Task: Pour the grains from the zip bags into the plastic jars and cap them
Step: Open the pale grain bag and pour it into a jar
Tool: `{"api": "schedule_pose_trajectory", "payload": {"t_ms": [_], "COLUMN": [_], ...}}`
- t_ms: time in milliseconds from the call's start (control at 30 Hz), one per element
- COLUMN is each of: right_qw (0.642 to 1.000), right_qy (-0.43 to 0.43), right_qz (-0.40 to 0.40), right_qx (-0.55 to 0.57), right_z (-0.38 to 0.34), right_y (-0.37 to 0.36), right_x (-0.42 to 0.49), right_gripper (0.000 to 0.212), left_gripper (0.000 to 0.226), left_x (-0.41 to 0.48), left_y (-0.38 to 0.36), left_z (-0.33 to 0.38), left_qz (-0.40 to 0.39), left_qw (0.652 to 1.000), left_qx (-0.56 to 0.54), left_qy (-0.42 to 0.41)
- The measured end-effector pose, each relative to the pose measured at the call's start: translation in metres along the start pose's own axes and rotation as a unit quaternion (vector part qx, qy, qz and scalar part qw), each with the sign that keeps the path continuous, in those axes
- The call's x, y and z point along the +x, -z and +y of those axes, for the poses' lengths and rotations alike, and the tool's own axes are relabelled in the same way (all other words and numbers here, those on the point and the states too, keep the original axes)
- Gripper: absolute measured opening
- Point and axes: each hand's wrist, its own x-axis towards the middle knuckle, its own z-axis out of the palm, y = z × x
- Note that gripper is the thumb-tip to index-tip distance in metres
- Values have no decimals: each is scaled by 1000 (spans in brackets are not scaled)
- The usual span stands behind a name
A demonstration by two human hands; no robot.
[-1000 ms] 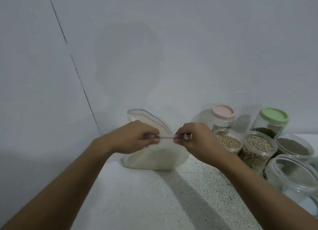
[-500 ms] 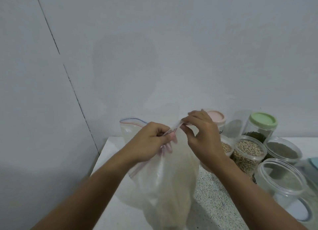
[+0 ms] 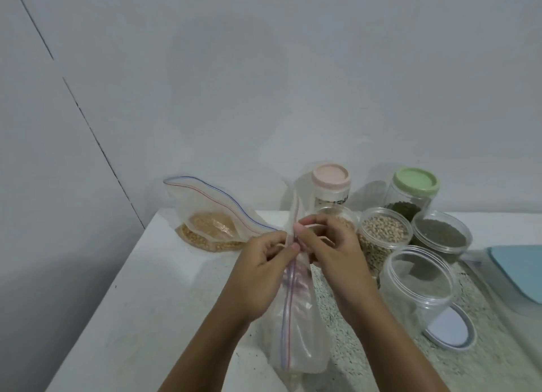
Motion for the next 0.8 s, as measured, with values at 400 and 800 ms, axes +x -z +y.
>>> {"api": "schedule_pose_trajectory", "payload": {"t_ms": [400,800], "right_qw": [997,999], "right_qy": [-18,33], "right_qz": [-65,26], "right_qx": [-24,20], "right_z": [28,33], "right_y": [42,40], "right_x": [-27,-28], "right_gripper": [16,23], "left_gripper": [17,15], "left_x": [-27,-34], "left_y": [-33,-14], "left_z": [-41,-40], "left_qz": [15,118], "left_qw": [999,992], "left_qx": [-24,-3], "left_qy": [28,-40]}}
